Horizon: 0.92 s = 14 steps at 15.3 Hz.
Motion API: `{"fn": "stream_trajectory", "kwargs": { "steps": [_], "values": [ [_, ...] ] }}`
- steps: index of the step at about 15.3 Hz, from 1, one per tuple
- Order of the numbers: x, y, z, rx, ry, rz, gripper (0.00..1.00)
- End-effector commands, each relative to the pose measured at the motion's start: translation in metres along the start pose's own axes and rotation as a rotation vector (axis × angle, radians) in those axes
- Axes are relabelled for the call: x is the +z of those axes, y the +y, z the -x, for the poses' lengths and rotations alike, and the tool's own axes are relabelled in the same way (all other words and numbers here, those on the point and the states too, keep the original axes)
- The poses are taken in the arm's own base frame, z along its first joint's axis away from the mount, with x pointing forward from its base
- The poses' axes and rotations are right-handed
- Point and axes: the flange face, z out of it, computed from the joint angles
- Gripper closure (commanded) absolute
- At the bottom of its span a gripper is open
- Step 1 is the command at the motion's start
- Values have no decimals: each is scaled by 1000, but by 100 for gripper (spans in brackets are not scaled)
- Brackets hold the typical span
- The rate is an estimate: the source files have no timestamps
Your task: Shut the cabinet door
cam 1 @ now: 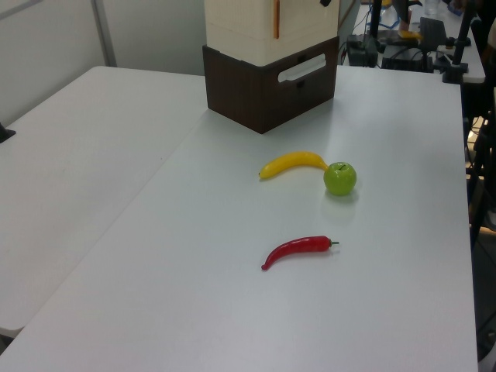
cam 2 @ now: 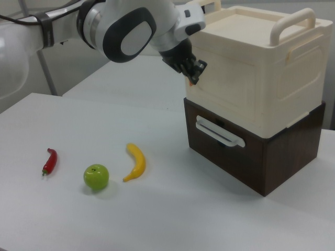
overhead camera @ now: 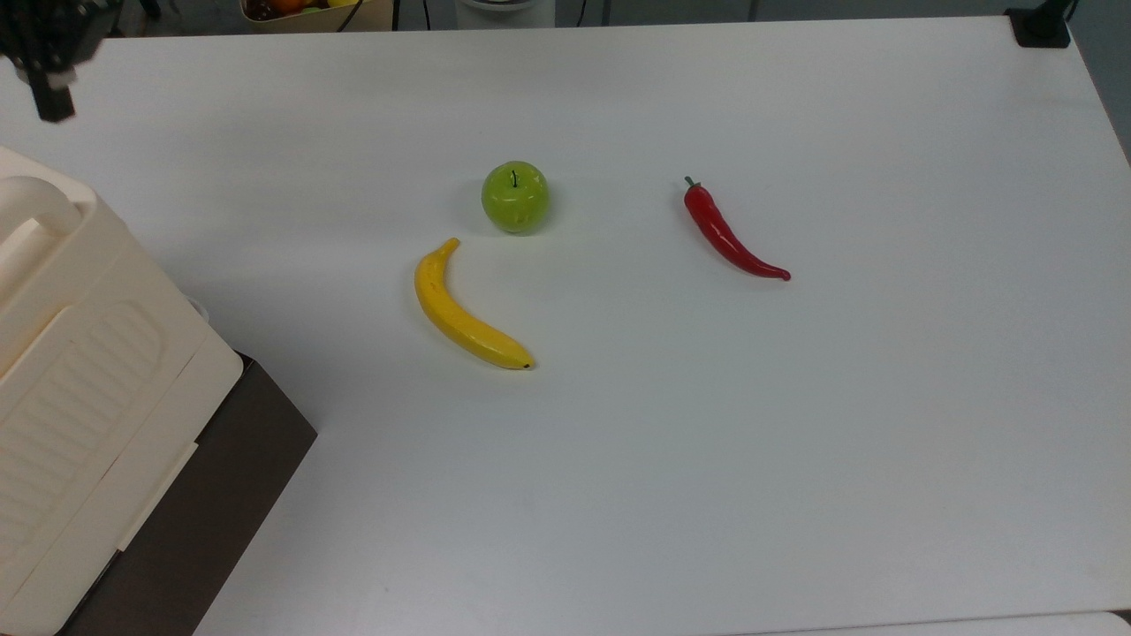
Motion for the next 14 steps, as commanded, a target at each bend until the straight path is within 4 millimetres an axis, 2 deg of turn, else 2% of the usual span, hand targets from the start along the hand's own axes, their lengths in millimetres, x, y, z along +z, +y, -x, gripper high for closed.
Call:
{"fn": "stream_trajectory", "kwargs": {
  "steps": [1, 3, 6, 8, 10, 14],
  "values": [
    [15, -40, 0, 31, -3, -21, 100],
    [22, -60, 1, 27, -20, -14, 99],
    [34, -104, 13, 11, -71, 7, 99],
    [43, -144, 30, -37, -172, 16, 99],
    [38, -176, 46, -102, -276, 25, 99],
    [19, -213, 76, -182, -441, 39, 99]
  ]
}}
